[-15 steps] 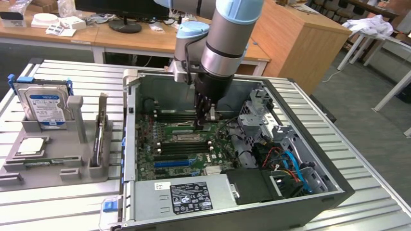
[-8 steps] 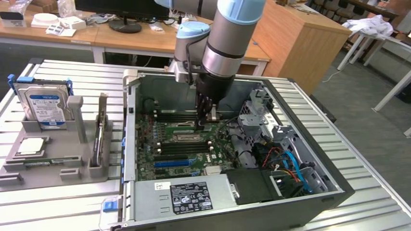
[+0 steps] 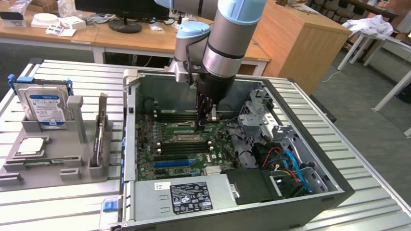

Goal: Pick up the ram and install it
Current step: 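Insert the ram into the slot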

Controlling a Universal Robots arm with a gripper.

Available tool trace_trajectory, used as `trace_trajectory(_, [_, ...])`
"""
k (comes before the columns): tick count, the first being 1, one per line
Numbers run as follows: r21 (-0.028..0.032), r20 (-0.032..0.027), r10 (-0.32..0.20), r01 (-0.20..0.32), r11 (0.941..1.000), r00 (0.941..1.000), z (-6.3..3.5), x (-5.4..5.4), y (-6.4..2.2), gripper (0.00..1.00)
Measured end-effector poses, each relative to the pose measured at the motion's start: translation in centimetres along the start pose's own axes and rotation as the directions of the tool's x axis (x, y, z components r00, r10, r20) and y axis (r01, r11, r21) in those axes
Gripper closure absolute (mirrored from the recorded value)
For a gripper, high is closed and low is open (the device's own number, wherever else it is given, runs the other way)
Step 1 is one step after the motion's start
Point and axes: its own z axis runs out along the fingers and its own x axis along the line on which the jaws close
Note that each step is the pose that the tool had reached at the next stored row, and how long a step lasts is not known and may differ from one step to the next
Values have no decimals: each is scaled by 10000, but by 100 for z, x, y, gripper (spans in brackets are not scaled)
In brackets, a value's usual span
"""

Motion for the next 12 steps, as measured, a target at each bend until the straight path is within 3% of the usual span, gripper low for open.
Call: trace_trajectory(12, [0, 1, 1, -1, 10000, 10000, 0, 46, 2, 88])
